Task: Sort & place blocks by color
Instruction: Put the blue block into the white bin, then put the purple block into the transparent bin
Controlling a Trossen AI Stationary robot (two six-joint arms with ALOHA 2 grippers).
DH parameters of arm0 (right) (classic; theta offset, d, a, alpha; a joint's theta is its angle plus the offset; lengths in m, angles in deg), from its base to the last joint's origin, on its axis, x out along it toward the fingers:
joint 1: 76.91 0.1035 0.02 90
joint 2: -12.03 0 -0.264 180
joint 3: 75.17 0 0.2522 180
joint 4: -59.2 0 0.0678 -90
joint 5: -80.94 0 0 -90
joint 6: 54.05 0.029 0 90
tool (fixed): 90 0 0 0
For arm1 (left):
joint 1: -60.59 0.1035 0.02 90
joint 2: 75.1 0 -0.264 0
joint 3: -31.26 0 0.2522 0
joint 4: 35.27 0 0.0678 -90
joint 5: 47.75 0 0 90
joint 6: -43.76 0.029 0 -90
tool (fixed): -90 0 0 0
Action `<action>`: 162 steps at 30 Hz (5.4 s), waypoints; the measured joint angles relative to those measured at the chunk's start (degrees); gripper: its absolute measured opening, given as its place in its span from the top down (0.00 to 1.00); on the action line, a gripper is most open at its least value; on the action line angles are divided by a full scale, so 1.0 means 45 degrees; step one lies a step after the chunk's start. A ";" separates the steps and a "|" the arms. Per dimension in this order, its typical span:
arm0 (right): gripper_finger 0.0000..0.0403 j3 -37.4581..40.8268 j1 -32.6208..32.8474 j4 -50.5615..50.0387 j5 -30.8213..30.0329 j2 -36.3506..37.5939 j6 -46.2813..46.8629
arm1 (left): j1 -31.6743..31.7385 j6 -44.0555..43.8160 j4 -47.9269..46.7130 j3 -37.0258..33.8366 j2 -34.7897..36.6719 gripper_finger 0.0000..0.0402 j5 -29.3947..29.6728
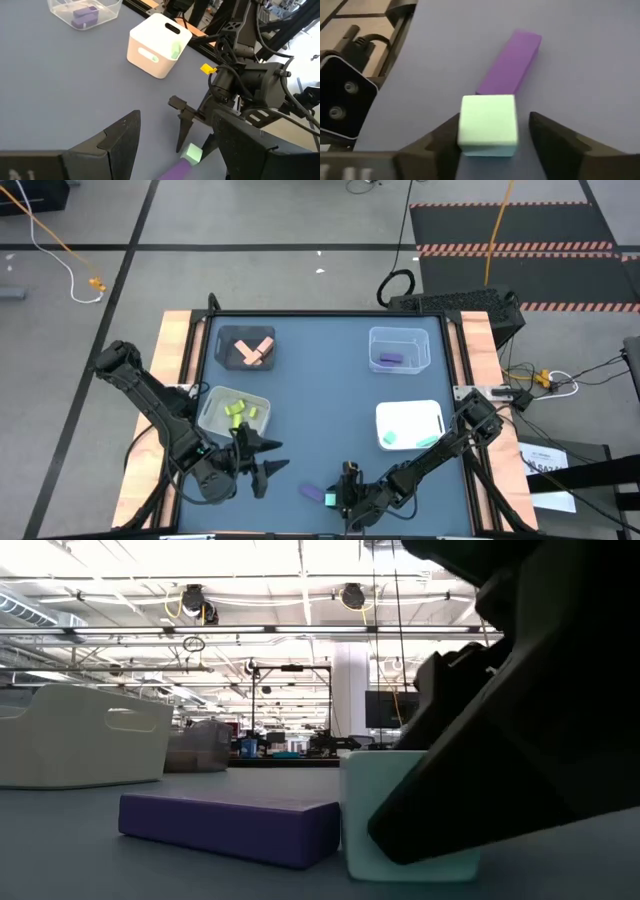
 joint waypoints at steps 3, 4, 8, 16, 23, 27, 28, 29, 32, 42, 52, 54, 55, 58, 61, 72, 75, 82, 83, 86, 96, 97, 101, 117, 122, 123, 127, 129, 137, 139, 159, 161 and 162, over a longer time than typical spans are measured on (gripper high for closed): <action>0.65 0.0000 -0.0005 -0.0048 0.0070 0.0000 0.0281 | 0.0000 0.0029 0.0000 0.0000 0.0000 0.39 0.0100; 0.70 0.0000 -0.0008 0.0002 0.0245 0.0001 0.0274 | 0.0000 0.0052 0.0000 0.0000 0.0000 0.39 0.0109; 0.72 -0.0010 -0.0029 0.0024 0.0504 0.0057 0.0185 | 0.0000 0.0052 0.0004 0.0000 0.0000 0.39 0.0114; 0.72 0.0000 -0.0082 -0.0370 0.1027 0.1227 -0.1184 | 0.0000 0.0335 0.0043 0.0000 0.0000 0.39 0.0159; 0.72 0.0003 -0.0464 -0.1643 0.0451 0.3445 -0.3857 | 0.0039 0.1170 0.0205 0.0000 -0.0002 0.39 0.0449; 0.72 0.0005 -0.0855 -0.3178 -0.0746 0.4789 -0.5266 | 0.0107 0.1900 0.0233 0.0000 -0.0005 0.39 0.0945; 0.72 0.0005 -0.0980 -0.3600 -0.1045 0.5101 -0.5544 | 0.0175 0.2101 0.0233 0.0000 -0.0005 0.39 0.0959; 0.72 0.0005 -0.1123 -0.3927 -0.1280 0.5408 -0.5805 | 0.0259 0.2302 0.0238 0.0000 -0.0005 0.39 0.0969; 0.72 0.0005 -0.1539 -0.5061 -0.2118 0.6214 -0.6377 | 0.0599 0.2914 0.0275 0.0000 -0.0005 0.39 0.0979; 0.72 0.2031 -0.3429 -0.5700 -0.3080 0.8259 -0.7189 | 0.2569 0.4459 0.0442 0.0000 -0.0005 0.39 0.0975; 0.72 0.5822 -0.4864 -0.0441 -0.3016 0.9900 -0.8863 | 0.4243 0.4691 0.0523 -0.0233 -0.0005 0.39 0.0916; 0.72 0.6324 -0.5085 0.1179 -0.2957 1.0000 -1.0005 | 0.4642 0.4739 0.0557 -0.0238 -0.0005 0.39 0.0609; 0.72 0.6516 -0.5186 0.1939 -0.2913 1.0006 -1.0599 | 0.4828 0.4829 0.0603 -0.0238 -0.0005 0.39 0.0369; 0.72 0.6865 -0.5531 0.3412 -0.1965 1.0006 -1.1963 | 0.5314 0.5307 0.0861 -0.0243 -0.0010 0.39 -0.0291; 0.72 0.6931 -0.5774 0.3658 -0.1336 1.0006 -1.2363 | 0.5585 0.5511 0.0921 -0.0243 -0.0010 0.39 -0.0539; 0.72 0.6936 -0.5804 0.3665 -0.1375 1.0006 -1.2518 | 0.5678 0.5730 0.0923 -0.0248 -0.0010 0.39 -0.0550; 0.72 0.6936 -0.5754 0.2956 -0.1400 1.0006 -1.1080 | 0.5673 0.5725 0.0918 -0.0248 -0.0010 0.39 -0.0551; 0.72 0.6934 -0.5220 -0.1761 -0.1306 1.0953 -0.5070 | 0.5673 0.5671 0.0782 -0.0248 -0.0010 0.39 -0.0546; 0.72 0.6933 -0.5100 -0.2500 -0.1293 1.1198 -0.4204 | 0.5673 0.5690 0.0779 -0.0248 -0.0010 0.39 -0.0546; 0.72 0.6935 -0.4787 -0.4393 -0.0430 1.2040 -0.1559 | 0.5673 0.5721 0.0754 -0.0248 -0.0010 0.39 -0.0546; 0.72 0.6931 -0.3661 -0.9352 0.2827 1.3917 0.4424 | 0.5671 0.5597 0.0724 -0.0616 -0.0010 0.39 -0.1831; 0.72 0.6931 -0.3591 -0.9958 0.3093 1.3982 0.4984 | 0.5667 0.5444 0.0722 -0.0735 -0.0010 0.39 -0.1967; 0.72 0.6931 -0.3359 -1.1733 0.3926 1.3877 0.6421 | 0.5604 0.4984 0.0965 -0.1368 -0.0010 0.39 -0.2317; 0.11 0.6931 -0.3235 -1.0403 0.5664 1.3682 0.6177 | 0.4437 0.8825 0.5852 -0.3641 -0.0010 0.39 -0.7627; 0.08 0.6931 -0.3201 -0.7353 0.5587 1.3685 0.5362 | 0.3851 0.9071 0.6560 -0.4069 -0.0010 0.39 -0.7640; 0.08 0.6931 -0.3192 -0.6740 0.5365 1.3683 0.5042 | 0.3747 0.9005 0.6710 -0.4140 -0.0034 0.39 -0.7637; 0.10 0.6921 -0.3138 -0.4555 0.4273 1.3380 0.3630 | 0.3321 0.8615 0.7332 -0.4182 -0.0655 0.39 -0.7581; 0.10 0.6921 -0.3025 -0.3586 0.3942 1.2929 0.2875 | 0.3126 0.8627 0.8162 -0.4145 -0.1180 0.39 -0.7556; 0.10 0.6912 -0.2887 -0.0617 0.3916 1.0505 0.1193 | 0.2277 0.8600 0.9541 -0.4159 -0.3202 0.39 -0.7589; 0.10 0.6921 -0.2885 -0.0179 0.3957 0.9934 0.1203 | 0.2215 0.8419 1.0261 -0.4153 -0.3777 0.39 -0.7603; 0.10 0.6921 -0.2214 0.1669 0.3927 0.8582 0.1499 | 0.1814 0.9233 0.9597 -0.2346 -0.7257 0.40 -0.7465; 0.10 0.6921 -0.2167 0.1646 0.3932 0.8582 0.1490 | 0.1727 0.9177 0.9807 -0.2365 -0.7261 0.46 -0.7436; 0.10 0.6921 -0.2143 0.1622 0.3927 0.8582 0.1486 | 0.1695 0.9141 0.9869 -0.2370 -0.7268 0.50 -0.7377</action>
